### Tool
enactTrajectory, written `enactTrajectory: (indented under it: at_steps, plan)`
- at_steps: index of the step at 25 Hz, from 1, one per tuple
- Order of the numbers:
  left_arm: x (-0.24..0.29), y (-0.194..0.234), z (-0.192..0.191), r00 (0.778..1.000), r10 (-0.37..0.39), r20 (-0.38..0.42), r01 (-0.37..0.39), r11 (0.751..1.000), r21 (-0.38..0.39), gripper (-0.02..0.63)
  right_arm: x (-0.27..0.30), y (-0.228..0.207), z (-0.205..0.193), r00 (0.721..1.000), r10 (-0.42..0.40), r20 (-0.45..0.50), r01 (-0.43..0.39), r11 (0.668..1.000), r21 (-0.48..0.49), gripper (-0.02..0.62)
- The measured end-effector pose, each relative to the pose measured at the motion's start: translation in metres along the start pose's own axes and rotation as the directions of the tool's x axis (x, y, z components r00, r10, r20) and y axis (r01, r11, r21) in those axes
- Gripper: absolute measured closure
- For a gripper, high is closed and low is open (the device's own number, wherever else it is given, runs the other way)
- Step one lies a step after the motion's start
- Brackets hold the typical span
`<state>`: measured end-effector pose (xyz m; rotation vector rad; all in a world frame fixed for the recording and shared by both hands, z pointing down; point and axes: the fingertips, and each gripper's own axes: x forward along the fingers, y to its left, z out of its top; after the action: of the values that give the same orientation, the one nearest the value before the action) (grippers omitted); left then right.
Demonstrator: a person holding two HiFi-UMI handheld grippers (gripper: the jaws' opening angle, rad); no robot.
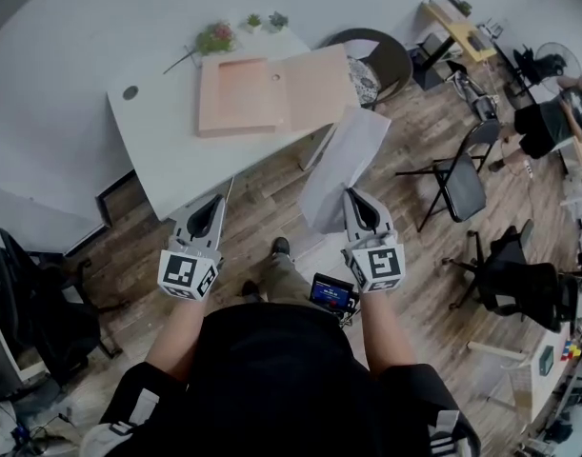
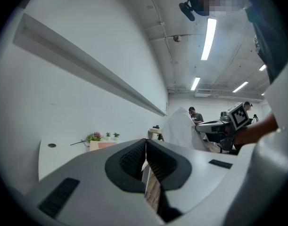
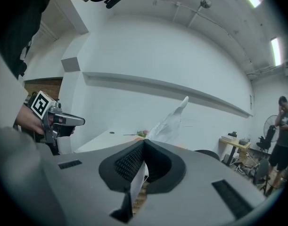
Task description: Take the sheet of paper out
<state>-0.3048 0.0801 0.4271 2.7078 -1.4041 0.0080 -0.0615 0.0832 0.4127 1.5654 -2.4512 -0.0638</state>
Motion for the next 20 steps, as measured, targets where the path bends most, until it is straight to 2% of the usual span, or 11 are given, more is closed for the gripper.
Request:
enactTrajectory:
  at_steps: [7,12,20]
  plan:
    - [-0.029,-0.018,-0.013,1.0,-0.015,-0.008,0.015,1.0,-0.007,0.601,-0.029,0.024,-0.007,1.0,0.002,-0.004,-0.002,1.0,0.004,0.583]
    - [-0.037,-0.032,-0.015,1.0,-0.017,-0.021,0.017,1.0,0.006,0.601,-0.038,0.027,-0.022,0.999,0.045,0.009,-0.045,0.997,0.069,0.583]
    - [-0.028,-0.054,-0.003,1.0,0.001,-0.024,0.0,1.0,0.021,0.601,-0.057,0.019,-0.037,0.997,0.081,0.012,-0.082,0.992,0.099,0.583]
